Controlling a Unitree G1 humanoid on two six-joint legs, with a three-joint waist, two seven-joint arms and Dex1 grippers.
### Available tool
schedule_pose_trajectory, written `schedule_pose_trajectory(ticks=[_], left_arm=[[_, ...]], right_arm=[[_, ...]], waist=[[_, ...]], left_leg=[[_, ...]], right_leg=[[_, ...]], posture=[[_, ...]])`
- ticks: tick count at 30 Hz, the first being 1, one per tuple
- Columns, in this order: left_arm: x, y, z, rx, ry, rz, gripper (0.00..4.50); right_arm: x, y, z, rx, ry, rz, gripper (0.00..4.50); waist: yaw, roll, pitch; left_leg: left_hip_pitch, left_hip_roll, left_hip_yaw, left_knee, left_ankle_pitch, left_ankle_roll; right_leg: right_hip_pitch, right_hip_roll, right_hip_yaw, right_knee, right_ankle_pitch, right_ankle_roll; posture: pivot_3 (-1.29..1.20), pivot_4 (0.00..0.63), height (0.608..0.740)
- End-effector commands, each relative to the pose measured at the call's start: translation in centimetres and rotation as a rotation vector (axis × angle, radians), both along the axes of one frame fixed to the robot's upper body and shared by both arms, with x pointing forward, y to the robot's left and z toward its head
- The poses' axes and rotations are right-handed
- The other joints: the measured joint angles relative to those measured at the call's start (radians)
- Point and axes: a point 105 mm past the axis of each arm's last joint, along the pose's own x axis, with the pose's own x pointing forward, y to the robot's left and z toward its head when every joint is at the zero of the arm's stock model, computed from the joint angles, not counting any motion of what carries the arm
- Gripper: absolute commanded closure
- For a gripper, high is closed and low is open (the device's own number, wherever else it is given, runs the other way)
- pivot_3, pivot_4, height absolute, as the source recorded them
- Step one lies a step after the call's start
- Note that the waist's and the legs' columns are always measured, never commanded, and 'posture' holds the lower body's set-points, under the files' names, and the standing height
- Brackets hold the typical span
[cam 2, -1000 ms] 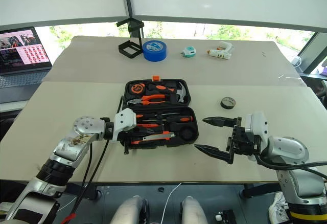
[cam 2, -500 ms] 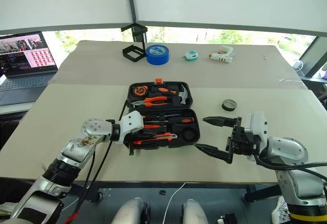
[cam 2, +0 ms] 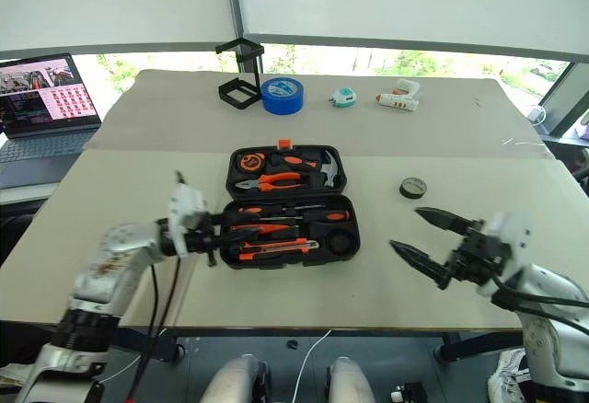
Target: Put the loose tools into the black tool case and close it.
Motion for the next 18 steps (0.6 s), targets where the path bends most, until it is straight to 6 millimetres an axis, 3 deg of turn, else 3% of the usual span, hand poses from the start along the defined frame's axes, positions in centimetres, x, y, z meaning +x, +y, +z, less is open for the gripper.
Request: schedule_pose_trajectory(ticks=[1, 4, 7, 10, 13, 18], left_arm=[[-1.3, 3.2, 1.8, -0.087, -0.008, 0.077, 1.15], [-2.2, 5.2, 1.2, -0.052, 0.005, 0.134, 0.1], [-2.7, 6.0, 1.4, -0.064, 0.009, 0.152, 0.05], [-2.6, 5.5, 2.0, -0.074, -0.035, 0.137, 0.05], [-2.3, 4.7, 2.0, -0.061, -0.051, 0.12, 0.05], [-2.1, 4.3, -0.2, 0.078, -0.034, 0.085, 0.05]], right_arm=[[-1.3, -3.9, -0.9, -0.048, -0.04, -0.211, 0.0], [-2.1, -4.9, -2.0, -0.063, -0.019, -0.272, 0.0], [-1.6, -5.2, -2.3, -0.103, 0.005, -0.326, 0.0], [0.9, -4.6, -1.3, -0.13, 0.032, -0.325, 0.0], [4.8, -2.0, 0.9, -0.231, 0.048, -0.148, 0.0], [11.2, 0.0, 2.4, -0.397, 0.161, -0.03, 0.0]], waist=[[-0.001, 0.002, 0.0], [-0.006, 0.004, 0.001], [-0.011, 0.004, 0.001], [-0.011, 0.004, 0.002], [-0.024, 0.005, 0.003], [-0.029, 0.003, 0.004]], left_leg=[[0.0, 0.0, 0.0, 0.0, 0.0, 0.0], [0.002, 0.0, 0.001, 0.0, 0.0, 0.0], [0.002, 0.001, 0.001, -0.001, 0.0, 0.0], [0.002, 0.001, 0.002, -0.001, 0.0, 0.0], [0.002, 0.0, 0.004, 0.0, 0.0, 0.0], [0.004, 0.0, 0.004, -0.001, 0.0, 0.0]], right_leg=[[0.0, 0.0, 0.0, 0.0, 0.0, 0.0], [0.0, 0.0, 0.001, 0.0, 0.0, 0.0], [0.0, 0.0, 0.001, 0.0, -0.001, -0.002], [0.0, 0.0, 0.002, 0.0, -0.004, -0.007], [-0.001, 0.0, 0.004, 0.0, -0.003, -0.009], [-0.001, 0.003, 0.004, 0.0, -0.001, -0.004]], posture=[[0.0, 0.15, 0.74], [0.0, 0.15, 0.74], [0.0, 0.15, 0.74], [0.0, 0.15, 0.74], [0.0, 0.15, 0.74], [0.0, 0.15, 0.74]])
